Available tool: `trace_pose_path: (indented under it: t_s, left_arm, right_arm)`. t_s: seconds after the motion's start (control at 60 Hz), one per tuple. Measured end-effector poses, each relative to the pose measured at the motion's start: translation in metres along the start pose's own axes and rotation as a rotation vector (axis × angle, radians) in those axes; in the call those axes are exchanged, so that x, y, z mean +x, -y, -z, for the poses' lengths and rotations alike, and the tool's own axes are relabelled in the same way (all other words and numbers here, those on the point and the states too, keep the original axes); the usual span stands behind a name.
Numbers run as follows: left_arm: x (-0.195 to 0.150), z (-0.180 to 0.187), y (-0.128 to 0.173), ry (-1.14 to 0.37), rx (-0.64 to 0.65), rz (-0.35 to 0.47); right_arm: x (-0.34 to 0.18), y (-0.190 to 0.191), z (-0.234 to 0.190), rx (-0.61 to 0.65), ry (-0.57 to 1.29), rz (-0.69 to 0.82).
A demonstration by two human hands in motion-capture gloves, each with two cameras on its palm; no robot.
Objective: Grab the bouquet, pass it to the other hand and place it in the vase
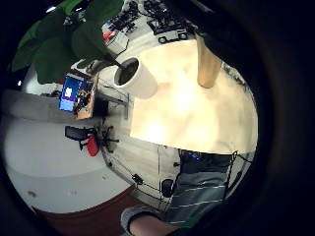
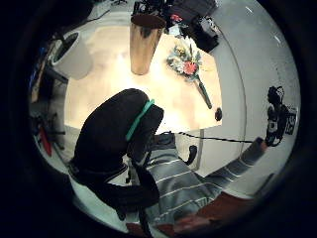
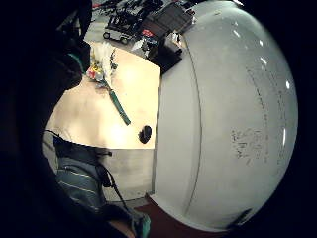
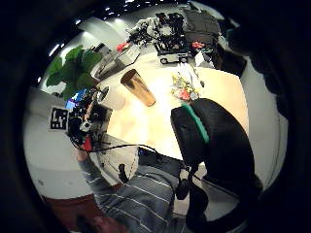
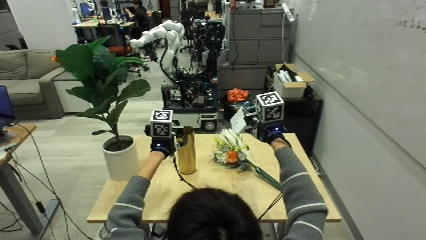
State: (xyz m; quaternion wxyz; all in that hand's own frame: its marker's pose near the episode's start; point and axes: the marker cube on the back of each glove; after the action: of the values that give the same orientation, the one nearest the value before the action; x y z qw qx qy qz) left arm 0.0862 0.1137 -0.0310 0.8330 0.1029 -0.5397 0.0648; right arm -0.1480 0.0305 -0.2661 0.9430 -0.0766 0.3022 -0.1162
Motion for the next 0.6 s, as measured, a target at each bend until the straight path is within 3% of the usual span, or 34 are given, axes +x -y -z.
trace_pose_path:
  t_s: [0.45, 0.6]
  left_arm:
    - [0.017, -0.004, 0.003, -0.017, -0.027, -0.031]
    - [0.026, -0.007, 0.001, -0.016, -0.024, -0.048]
  right_arm:
    - [-0.008, 0.000, -0.001, -0.042, -0.026, -0.043]
    - [0.006, -0.009, 0.012, -0.094, 0.024, -0.184]
